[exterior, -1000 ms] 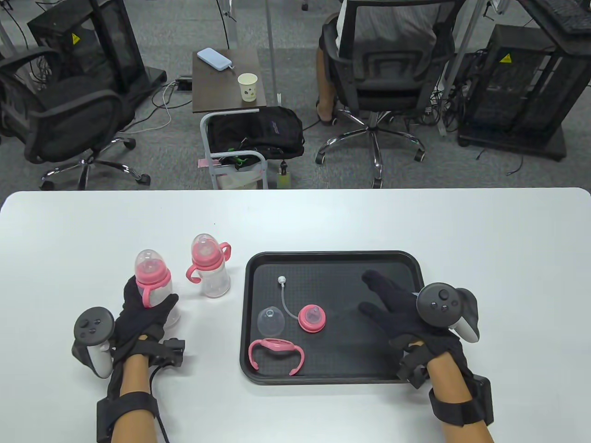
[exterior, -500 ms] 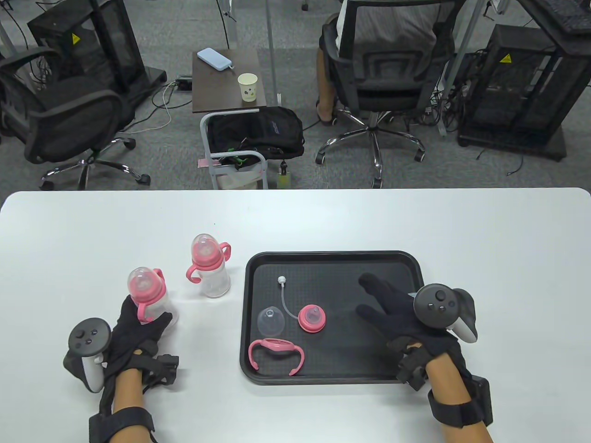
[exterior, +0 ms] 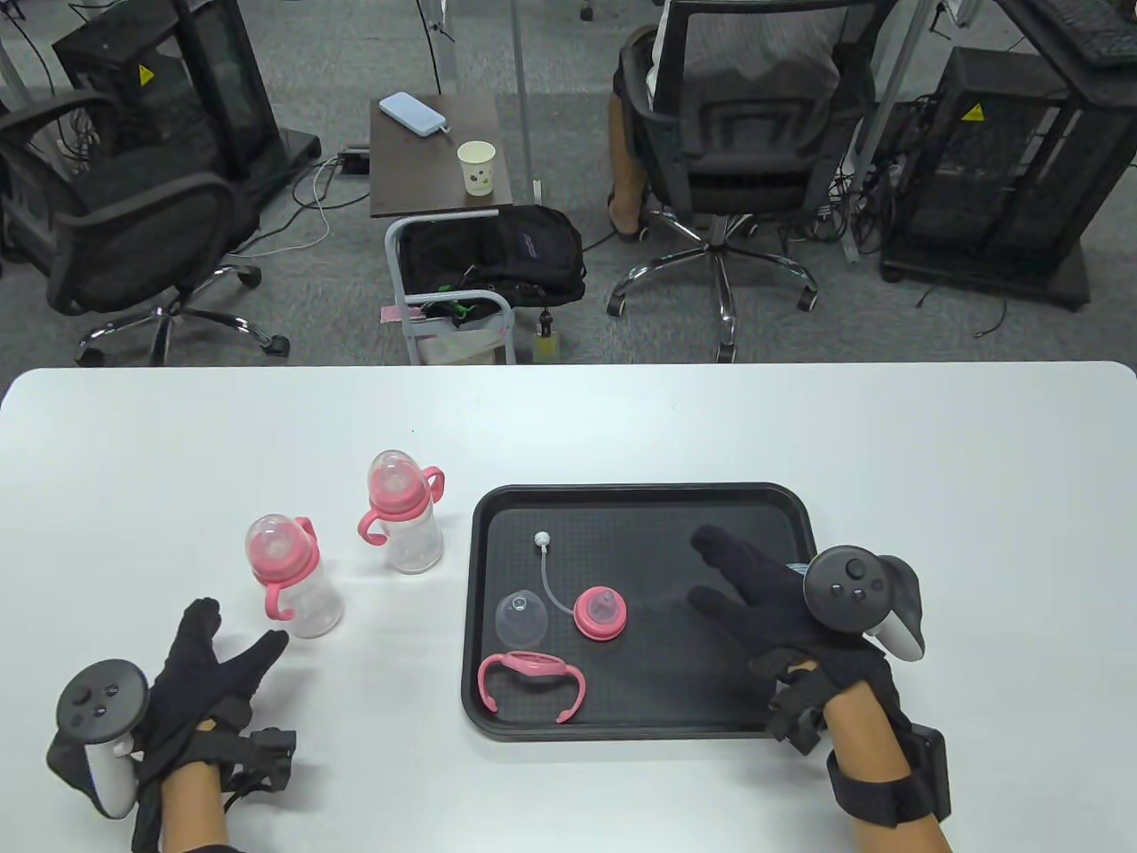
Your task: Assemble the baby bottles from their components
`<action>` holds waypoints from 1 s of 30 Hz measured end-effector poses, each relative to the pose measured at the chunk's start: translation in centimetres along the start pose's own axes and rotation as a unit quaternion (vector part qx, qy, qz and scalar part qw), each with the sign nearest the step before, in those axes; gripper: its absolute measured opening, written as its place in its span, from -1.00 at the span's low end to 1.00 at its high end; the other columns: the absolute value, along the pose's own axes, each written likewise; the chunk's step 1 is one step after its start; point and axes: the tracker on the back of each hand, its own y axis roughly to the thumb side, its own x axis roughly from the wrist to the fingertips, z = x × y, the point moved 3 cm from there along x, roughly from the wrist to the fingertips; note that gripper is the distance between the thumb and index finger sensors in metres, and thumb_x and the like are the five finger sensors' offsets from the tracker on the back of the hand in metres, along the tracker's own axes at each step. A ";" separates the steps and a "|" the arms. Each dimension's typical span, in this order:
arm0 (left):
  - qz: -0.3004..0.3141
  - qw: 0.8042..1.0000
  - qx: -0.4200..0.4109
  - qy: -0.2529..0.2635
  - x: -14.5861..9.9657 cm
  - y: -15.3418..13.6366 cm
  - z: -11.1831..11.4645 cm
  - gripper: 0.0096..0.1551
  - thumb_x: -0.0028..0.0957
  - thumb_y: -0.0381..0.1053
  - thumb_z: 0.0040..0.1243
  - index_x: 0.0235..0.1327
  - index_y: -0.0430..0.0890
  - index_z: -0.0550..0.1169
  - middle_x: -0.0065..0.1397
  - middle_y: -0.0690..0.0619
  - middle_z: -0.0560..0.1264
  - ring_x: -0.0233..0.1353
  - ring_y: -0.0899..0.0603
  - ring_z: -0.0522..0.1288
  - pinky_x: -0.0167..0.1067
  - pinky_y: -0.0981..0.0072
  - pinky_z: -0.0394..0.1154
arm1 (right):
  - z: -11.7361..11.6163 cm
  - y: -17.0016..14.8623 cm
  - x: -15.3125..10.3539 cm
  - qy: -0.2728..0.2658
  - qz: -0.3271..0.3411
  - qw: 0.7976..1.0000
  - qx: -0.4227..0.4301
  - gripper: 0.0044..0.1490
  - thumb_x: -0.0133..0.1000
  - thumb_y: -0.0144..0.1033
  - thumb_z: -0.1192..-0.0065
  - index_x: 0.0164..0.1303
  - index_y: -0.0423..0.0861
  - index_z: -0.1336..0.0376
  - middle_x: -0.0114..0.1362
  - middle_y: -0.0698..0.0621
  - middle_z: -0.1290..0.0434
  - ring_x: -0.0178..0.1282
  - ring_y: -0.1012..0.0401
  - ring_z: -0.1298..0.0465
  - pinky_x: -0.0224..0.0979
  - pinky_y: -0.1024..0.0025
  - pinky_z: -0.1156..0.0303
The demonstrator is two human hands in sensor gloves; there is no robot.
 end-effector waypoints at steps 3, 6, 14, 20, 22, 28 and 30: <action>0.030 0.999 -0.004 0.013 -1.4 2.1 -1.6 0.22 -0.16 0.41 0.58 0.71 -0.01 0.27 0.71 -0.08 0.30 0.64 -0.40 0.32 0.47 -0.41 0.15 | 0.0 0.0 0.0 0.001 0.003 1.000 0.006 0.04 0.25 0.29 -0.05 0.75 -0.15 0.03 0.66 -0.45 -0.20 0.51 -0.41 -0.32 0.38 -0.41 -0.27; 0.058 0.998 0.005 0.023 -3.0 4.9 -2.7 0.12 -0.06 0.38 0.51 0.70 -0.03 0.29 0.70 -0.11 0.30 0.62 -0.43 0.31 0.47 -0.39 0.15 | 0.2 0.0 0.0 0.001 0.004 1.000 0.016 0.03 0.25 0.29 -0.05 0.75 -0.15 0.03 0.66 -0.45 -0.19 0.51 -0.41 -0.31 0.38 -0.41 -0.27; 0.216 0.974 0.066 -0.015 -8.2 14.7 -1.6 0.08 -0.03 0.38 0.49 0.69 -0.03 0.33 0.67 -0.12 0.35 0.58 -0.43 0.36 0.45 -0.36 0.22 | 0.5 0.1 -0.2 -0.003 0.009 1.000 0.024 0.03 0.26 0.29 -0.05 0.75 -0.15 0.04 0.66 -0.45 -0.19 0.52 -0.41 -0.31 0.38 -0.42 -0.26; 0.309 0.944 0.101 -0.061 -11.0 21.2 3.5 0.11 -0.02 0.40 0.47 0.71 -0.01 0.28 0.68 -0.12 0.34 0.59 -0.43 0.35 0.46 -0.37 0.21 | 1.2 0.2 -0.6 -0.014 0.014 0.999 0.026 0.03 0.26 0.29 -0.05 0.75 -0.15 0.03 0.66 -0.45 -0.19 0.52 -0.41 -0.31 0.38 -0.41 -0.27; 0.325 0.933 0.123 -0.087 -11.5 22.6 5.9 0.12 -0.02 0.43 0.45 0.72 0.00 0.28 0.70 -0.12 0.33 0.61 -0.43 0.33 0.47 -0.38 0.19 | 1.4 0.2 -0.8 -0.018 0.015 0.999 0.030 0.03 0.26 0.29 -0.05 0.75 -0.15 0.03 0.66 -0.45 -0.19 0.52 -0.41 -0.31 0.38 -0.42 -0.27; 0.359 0.903 0.196 -0.129 -11.7 24.2 12.7 0.12 -0.03 0.46 0.41 0.73 0.04 0.27 0.72 -0.09 0.31 0.64 -0.42 0.29 0.49 -0.40 0.15 | 1.7 0.2 -0.8 -0.021 0.016 0.999 0.036 0.03 0.26 0.29 -0.05 0.75 -0.15 0.02 0.66 -0.45 -0.19 0.51 -0.42 -0.31 0.38 -0.42 -0.27; 0.361 0.897 0.215 -0.138 -11.4 24.1 14.8 0.12 -0.04 0.48 0.39 0.74 0.05 0.26 0.72 -0.08 0.31 0.65 -0.41 0.29 0.49 -0.40 0.16 | 1.6 0.3 -0.8 -0.018 0.016 0.999 0.033 0.03 0.26 0.29 -0.05 0.75 -0.15 0.02 0.66 -0.45 -0.20 0.51 -0.42 -0.31 0.38 -0.42 -0.27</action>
